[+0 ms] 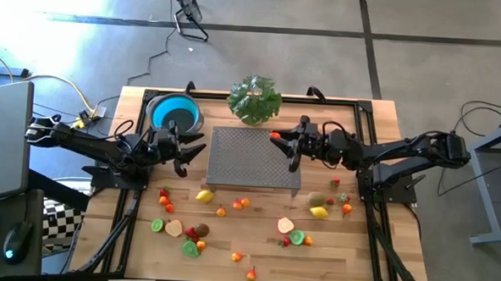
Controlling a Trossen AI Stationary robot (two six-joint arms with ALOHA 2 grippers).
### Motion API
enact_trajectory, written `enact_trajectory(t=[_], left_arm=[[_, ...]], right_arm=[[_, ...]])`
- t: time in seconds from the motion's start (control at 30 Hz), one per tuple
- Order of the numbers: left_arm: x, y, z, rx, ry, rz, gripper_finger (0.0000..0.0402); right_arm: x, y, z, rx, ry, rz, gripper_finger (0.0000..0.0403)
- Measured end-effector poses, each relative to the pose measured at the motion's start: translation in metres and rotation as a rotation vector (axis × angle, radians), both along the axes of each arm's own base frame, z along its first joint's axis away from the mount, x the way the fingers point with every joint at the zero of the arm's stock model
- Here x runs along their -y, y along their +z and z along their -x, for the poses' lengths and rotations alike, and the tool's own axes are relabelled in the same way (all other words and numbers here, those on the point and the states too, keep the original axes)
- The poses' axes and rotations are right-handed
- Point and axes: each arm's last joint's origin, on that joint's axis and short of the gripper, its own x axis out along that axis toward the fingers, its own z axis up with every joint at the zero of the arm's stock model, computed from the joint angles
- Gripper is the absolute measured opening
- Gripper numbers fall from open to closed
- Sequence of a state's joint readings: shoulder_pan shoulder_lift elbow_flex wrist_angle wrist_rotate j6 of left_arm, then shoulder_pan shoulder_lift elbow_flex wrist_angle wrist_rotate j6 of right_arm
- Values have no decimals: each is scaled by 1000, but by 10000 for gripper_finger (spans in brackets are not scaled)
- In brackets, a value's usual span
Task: Pick & Place Fruit
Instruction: Put the pear into the blue strainer bowl on the shelf
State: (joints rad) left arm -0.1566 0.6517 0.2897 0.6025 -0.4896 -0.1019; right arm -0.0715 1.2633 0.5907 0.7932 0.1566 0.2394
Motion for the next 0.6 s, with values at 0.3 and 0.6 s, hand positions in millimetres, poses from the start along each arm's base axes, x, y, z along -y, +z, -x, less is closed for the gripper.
enact_trajectory(t=[0.3,0.6], left_arm=[[0,-2,0,-21,1,-3,179],[-4,-1,14,-50,71,-2,179]], right_arm=[[1,-2,1,-24,-45,-6,116],[2,1,8,-69,-102,-35,111]])
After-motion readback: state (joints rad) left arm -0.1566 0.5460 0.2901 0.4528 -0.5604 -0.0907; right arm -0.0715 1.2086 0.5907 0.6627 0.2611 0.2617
